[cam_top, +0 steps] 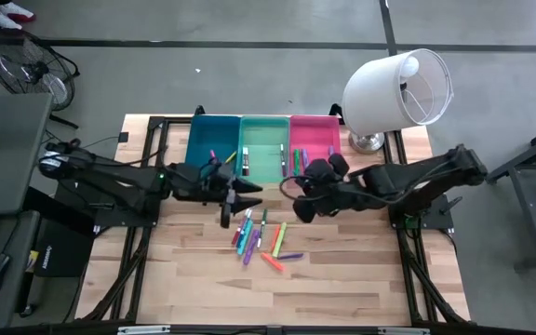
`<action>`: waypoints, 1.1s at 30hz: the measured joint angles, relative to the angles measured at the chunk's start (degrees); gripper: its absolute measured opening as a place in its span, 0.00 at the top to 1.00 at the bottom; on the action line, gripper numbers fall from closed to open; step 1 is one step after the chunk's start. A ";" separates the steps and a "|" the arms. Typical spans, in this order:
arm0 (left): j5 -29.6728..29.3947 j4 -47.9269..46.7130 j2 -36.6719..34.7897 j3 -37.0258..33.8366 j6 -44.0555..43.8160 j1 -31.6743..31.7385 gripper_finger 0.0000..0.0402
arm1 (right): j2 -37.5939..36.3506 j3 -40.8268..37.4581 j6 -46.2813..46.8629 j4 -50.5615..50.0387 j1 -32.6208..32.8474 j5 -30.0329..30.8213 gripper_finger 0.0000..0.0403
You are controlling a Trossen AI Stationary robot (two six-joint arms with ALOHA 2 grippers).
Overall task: Pick & Place Markers
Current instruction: Put the blue pen into the blue bin
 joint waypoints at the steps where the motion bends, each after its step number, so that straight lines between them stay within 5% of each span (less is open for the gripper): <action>1: 0.29 0.72 0.23 -0.01 0.02 0.57 0.57 | -0.46 0.00 -2.00 1.44 -0.27 -0.49 0.93; 12: 3.63 10.06 3.35 0.08 -1.93 3.82 0.57 | -1.49 0.00 -19.62 18.69 -3.27 -8.13 0.93; 24: 1.08 14.18 5.30 0.04 -2.53 4.12 0.57 | -1.49 -0.07 -23.56 28.73 -4.66 -16.17 0.93; 33: -0.12 14.15 5.45 -0.02 -1.03 4.12 0.57 | -0.84 -0.07 -24.67 30.90 -4.66 -16.26 0.93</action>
